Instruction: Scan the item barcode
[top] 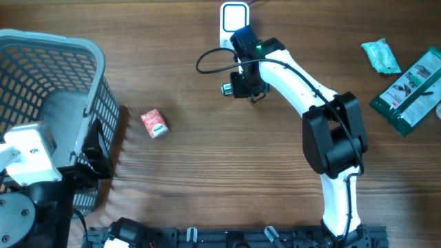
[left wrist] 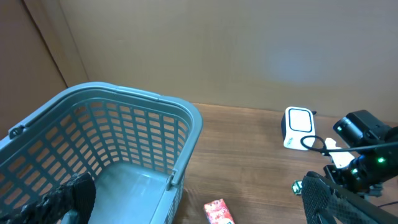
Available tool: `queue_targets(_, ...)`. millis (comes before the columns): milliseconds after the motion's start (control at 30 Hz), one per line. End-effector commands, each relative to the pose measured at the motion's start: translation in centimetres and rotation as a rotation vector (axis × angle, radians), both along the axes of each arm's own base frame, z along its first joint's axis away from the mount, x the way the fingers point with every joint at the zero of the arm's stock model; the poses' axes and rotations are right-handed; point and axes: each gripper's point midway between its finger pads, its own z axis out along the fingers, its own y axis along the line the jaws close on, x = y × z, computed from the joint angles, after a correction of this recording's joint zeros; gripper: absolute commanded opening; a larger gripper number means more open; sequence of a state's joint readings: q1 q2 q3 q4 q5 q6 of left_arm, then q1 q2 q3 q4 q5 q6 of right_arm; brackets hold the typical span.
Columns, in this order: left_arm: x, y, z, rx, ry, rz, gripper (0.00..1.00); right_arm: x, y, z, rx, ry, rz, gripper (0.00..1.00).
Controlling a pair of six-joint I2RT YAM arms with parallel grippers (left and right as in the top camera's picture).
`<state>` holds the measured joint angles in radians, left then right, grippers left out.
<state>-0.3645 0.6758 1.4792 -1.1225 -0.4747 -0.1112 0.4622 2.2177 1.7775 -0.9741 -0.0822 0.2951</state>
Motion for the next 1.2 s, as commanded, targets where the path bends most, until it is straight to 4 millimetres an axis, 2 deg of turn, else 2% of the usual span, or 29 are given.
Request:
queue_targets(0,-0.1,0.2,0.2,-0.01,-0.009,0.011,1.0,1.1,0.9,-1.7,0.037,-0.031,-0.015,0.05)
queue_targets(67,-0.1,0.2,0.2,-0.01,-0.009,0.011,1.0,2.9,1.4,-1.2,0.061,-0.102,-0.02,0.05)
queue_targets(200,-0.1,0.2,0.2,-0.01,-0.009,0.011,1.0,5.0,1.8,-0.7,0.069,-0.194,-0.027,0.15)
queue_targets(300,-0.1,0.2,0.2,-0.01,-0.009,0.011,1.0,6.6,1.0,0.1,0.014,-0.269,-0.052,0.18)
queue_targets(333,-0.1,0.2,0.2,-0.01,-0.009,0.011,1.0,6.7,0.7,0.1,0.001,-0.272,-0.056,0.19)
queue_targets(400,-0.1,0.2,0.2,-0.01,-0.009,0.011,1.0,6.1,0.2,0.3,-0.019,-0.25,0.026,0.04)
queue_targets(467,-0.1,0.2,0.2,-0.01,-0.009,0.011,1.0,5.1,0.7,2.0,-0.021,-0.23,0.107,0.05)
queue_targets(500,-0.1,0.2,0.2,-0.01,-0.009,0.011,1.0,4.3,0.8,2.2,-0.013,-0.203,0.121,0.05)
queue_targets(533,-0.1,0.2,0.2,-0.01,-0.009,0.011,1.0,3.0,1.0,1.8,0.009,-0.145,0.133,0.05)
queue_targets(567,-0.1,0.2,0.2,-0.01,-0.009,0.011,1.0,2.6,1.0,1.4,0.013,-0.127,0.148,0.05)
queue_targets(633,-0.1,0.2,0.2,-0.01,-0.009,0.011,1.0,3.2,0.8,0.0,0.006,-0.159,0.172,0.05)
queue_targets(667,-0.1,0.2,0.2,-0.01,-0.009,0.011,1.0,4.2,0.3,-1.6,-0.004,-0.169,0.158,0.05)
queue_targets(733,-0.1,0.2,0.2,-0.01,-0.009,0.011,1.0,6.0,-0.5,-2.2,-0.024,-0.22,0.127,0.04)
queue_targets(833,-0.1,0.2,0.2,-0.01,-0.009,0.011,1.0,7.9,-2.4,-2.4,-0.012,-0.252,0.054,0.04)
queue_targets(900,-0.1,0.2,0.2,-0.01,-0.009,0.011,1.0,9.6,-3.8,-1.5,-0.012,-0.291,0.018,0.05)
queue_targets(933,-0.1,0.2,0.2,-0.01,-0.009,0.011,1.0,9.8,-4.6,-1.6,-0.01,-0.285,-0.011,0.05)
queue_targets(1033,-0.1,0.2,0.2,-0.01,-0.009,0.011,1.0,9.1,-7.4,-3.9,-0.038,-0.203,-0.077,0.05)
queue_targets(1133,-0.1,0.2,0.2,-0.01,-0.009,0.011,1.0,8.3,-8.6,-4.2,-0.059,-0.159,-0.107,0.05)
queue_targets(1167,-0.1,0.2,0.2,-0.01,-0.009,0.011,1.0,7.5,-9.6,-4.5,-0.1,-0.125,-0.124,0.05)
